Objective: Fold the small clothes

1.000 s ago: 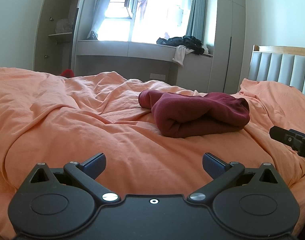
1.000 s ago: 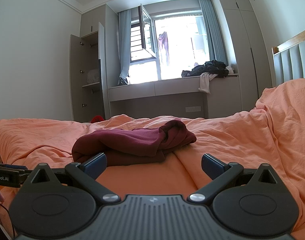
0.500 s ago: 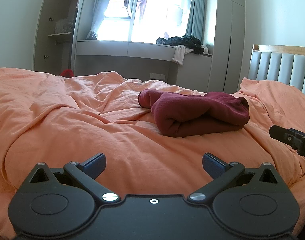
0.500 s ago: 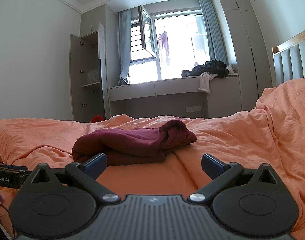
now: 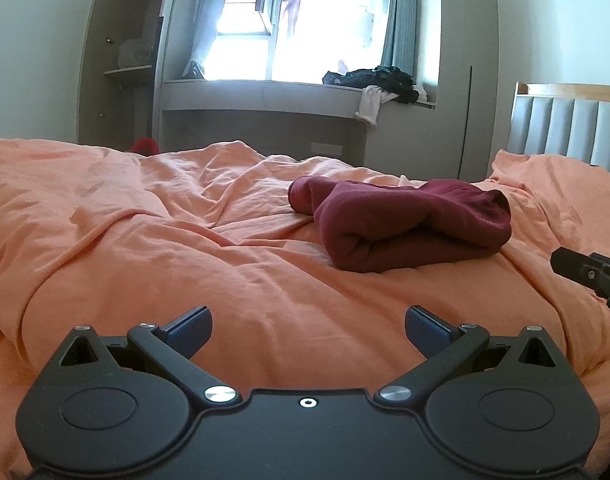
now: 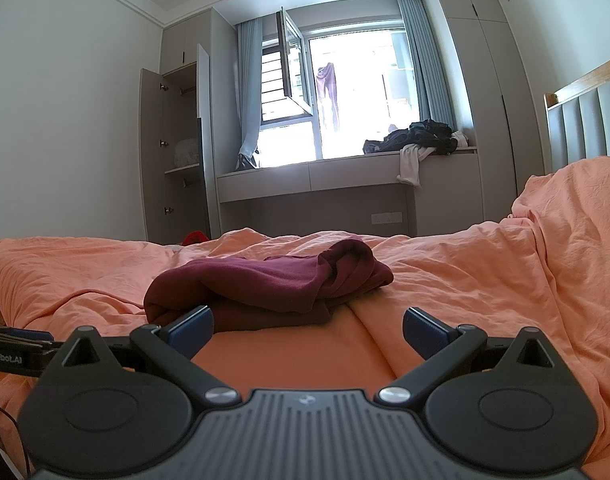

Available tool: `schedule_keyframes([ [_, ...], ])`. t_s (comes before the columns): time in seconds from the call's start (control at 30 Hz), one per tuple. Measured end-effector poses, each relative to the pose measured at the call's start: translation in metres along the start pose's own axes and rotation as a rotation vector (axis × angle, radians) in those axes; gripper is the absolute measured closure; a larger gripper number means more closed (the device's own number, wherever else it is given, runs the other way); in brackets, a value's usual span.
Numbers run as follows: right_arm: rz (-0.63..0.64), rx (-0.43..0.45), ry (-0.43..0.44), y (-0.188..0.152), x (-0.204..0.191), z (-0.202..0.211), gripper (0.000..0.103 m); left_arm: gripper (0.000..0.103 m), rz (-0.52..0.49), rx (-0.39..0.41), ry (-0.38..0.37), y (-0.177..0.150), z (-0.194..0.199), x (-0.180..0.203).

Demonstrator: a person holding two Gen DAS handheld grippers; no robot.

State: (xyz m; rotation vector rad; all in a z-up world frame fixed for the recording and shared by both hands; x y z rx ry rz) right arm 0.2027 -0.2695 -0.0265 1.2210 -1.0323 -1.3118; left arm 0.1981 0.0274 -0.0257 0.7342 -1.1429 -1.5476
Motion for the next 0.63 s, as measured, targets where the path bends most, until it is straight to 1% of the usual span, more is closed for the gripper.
schedule_keyframes([
  [0.63,0.000,0.000,0.000,0.0000,0.0000,-0.0001,0.000,0.001,-0.026,-0.003,0.004,0.0000,0.0011,0.0028],
])
Point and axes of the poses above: each gripper's, at about its wrist camera, not at the fingertips, and z roughly against the way its jaws point, x to its right, y to its top, the point moved 4 cm from there along -z, roughly the way its jaws point, and after that the axes turned 2 degrees about -y, right-handed, at the moved point
